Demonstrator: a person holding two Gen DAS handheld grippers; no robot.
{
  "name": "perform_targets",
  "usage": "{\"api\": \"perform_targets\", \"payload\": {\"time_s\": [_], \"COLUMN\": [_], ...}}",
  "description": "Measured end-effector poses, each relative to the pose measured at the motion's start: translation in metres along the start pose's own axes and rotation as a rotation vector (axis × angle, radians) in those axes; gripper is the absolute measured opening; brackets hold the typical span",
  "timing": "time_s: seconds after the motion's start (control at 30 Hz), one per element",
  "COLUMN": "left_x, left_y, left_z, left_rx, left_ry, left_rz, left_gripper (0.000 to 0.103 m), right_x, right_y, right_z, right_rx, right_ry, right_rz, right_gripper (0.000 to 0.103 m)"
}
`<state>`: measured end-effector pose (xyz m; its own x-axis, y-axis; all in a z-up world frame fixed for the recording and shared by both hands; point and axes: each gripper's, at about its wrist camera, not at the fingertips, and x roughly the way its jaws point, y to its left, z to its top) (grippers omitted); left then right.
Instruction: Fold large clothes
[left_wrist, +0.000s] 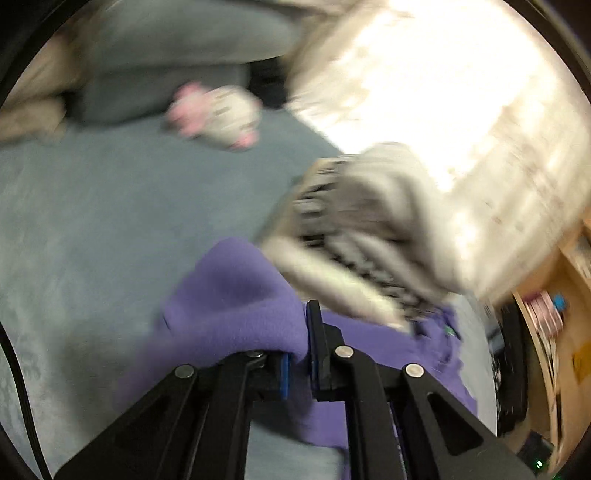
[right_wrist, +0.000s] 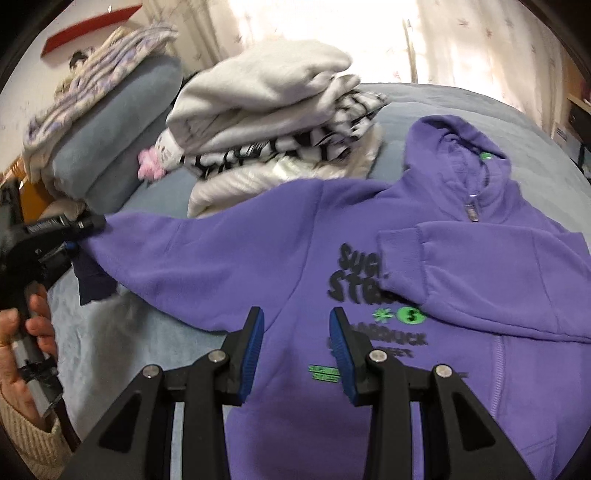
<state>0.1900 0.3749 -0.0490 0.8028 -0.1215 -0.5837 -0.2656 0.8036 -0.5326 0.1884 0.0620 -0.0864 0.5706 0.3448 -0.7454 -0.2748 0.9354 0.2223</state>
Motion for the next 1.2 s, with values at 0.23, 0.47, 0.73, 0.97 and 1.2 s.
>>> {"api": "perform_targets", "payload": {"time_s": [0.23, 0.47, 0.73, 0.97, 1.2], "left_x": [-0.007, 0.045, 0.12, 0.117, 0.085], "left_y": [-0.152, -0.234, -0.239, -0.23, -0.223], "left_z": [-0.035, -0.12, -0.219, -0.233, -0.224], "left_rx": [0.243, 0.385, 0.45, 0.425, 0.404], "left_ry": [0.038, 0.185, 0.419, 0.439, 0.469], "left_rz": [-0.143, -0.154, -0.075, -0.133, -0.244], "left_gripper": [0.006, 0.006, 0.015, 0.086, 0.088], "right_x": [-0.055, -0.098, -0.108, -0.1, -0.098], "right_y": [-0.054, -0.126, -0.183, -0.192, -0.178], "right_z": [0.002, -0.007, -0.034, -0.045, -0.045], "right_rx": [0.095, 0.183, 0.26, 0.272, 0.227], "right_ry": [-0.102, -0.165, -0.114, -0.077, -0.075], "right_rz": [-0.014, -0.108, -0.181, -0.153, -0.108], "right_gripper": [0.037, 0.037, 0.037, 0.037, 0.037]}}
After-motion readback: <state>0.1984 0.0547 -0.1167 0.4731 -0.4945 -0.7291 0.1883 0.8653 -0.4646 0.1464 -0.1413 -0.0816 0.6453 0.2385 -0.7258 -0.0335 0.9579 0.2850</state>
